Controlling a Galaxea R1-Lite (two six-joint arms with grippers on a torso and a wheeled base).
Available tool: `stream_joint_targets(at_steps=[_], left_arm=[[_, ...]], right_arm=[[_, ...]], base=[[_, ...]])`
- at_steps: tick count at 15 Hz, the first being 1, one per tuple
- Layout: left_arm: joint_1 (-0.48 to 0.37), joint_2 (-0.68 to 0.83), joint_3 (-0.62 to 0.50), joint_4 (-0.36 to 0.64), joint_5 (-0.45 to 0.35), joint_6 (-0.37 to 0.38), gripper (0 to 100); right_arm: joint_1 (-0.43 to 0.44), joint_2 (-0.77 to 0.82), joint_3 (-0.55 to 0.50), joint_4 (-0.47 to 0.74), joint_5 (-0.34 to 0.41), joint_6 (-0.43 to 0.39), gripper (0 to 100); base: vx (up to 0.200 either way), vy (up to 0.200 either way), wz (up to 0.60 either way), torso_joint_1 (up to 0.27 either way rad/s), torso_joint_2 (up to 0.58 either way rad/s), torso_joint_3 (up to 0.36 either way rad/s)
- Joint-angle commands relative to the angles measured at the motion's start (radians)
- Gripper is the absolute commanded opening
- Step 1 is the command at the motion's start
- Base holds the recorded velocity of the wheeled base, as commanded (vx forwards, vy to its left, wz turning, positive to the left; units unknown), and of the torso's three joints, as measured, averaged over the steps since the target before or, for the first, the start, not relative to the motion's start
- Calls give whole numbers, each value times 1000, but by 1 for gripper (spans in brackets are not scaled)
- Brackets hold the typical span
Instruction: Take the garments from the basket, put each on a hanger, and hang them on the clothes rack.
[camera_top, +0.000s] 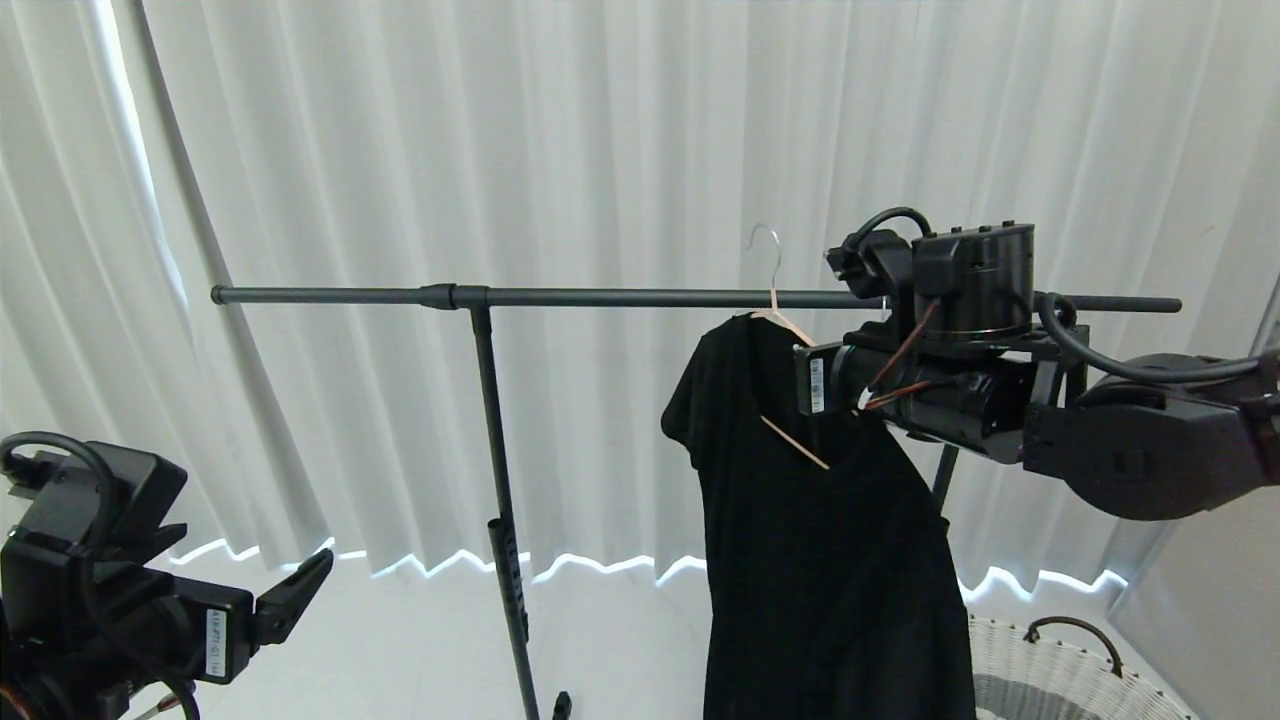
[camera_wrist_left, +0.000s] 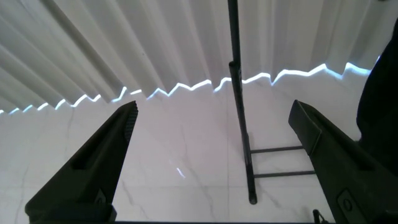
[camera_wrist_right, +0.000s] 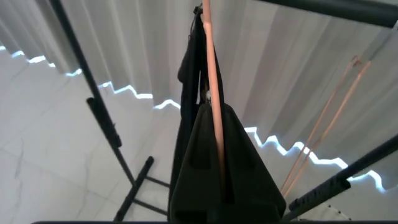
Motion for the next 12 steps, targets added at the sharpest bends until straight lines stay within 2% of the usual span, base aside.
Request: stream_joint_targets(at_steps=[1,8,12], left_arm=[[0,0,-2,-1,1,0,100],[-14,-2,-3,-1,1,7,100],[-37,-6,-3,-1,1,9,100]], right_arm=[[1,8,0,-3,0,1,0],[4,23,17,-3,-12,1,0],[18,16,59,-3,-29,2,0]], base=[[200,0,0,12,7,-2],[200,0,0,1,2,3],[0,0,0,0,0,0]])
